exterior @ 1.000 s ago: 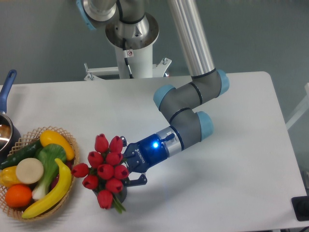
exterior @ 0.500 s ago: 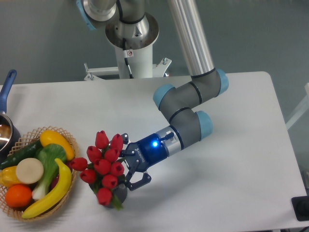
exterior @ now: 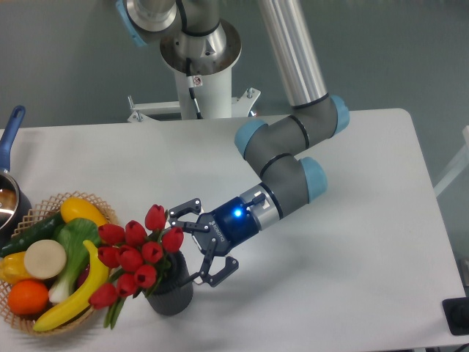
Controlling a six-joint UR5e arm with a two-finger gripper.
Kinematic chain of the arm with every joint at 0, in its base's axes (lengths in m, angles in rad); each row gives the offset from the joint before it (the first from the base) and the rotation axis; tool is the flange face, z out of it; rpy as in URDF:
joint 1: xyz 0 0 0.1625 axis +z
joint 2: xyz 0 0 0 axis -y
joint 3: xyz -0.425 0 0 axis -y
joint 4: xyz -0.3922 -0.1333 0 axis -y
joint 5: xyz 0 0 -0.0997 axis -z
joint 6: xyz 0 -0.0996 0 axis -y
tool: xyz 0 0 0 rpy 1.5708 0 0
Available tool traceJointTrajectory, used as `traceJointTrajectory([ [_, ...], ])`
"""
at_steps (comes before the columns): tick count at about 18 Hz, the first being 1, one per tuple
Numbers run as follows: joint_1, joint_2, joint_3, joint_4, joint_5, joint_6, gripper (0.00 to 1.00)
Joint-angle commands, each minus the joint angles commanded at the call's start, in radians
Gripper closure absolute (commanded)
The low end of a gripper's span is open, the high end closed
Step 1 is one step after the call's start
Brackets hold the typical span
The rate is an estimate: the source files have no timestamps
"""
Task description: Insert the flowers into the vase
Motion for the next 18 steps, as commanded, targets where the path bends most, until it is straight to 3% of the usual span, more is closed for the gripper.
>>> traceJointTrajectory([
  [3,0.020,0.028,-0.008,0.000,0.034,0.000,0.00],
  [12,0.074,0.175,0.024,-0.003,0.326,-0.006,0.00],
  [16,0.095,0.290,0.044,-0.009,0.621,-0.012,0.00],
  [18,0.101,0.343,0.003,-0.014,0.719,-0.008,0.00],
])
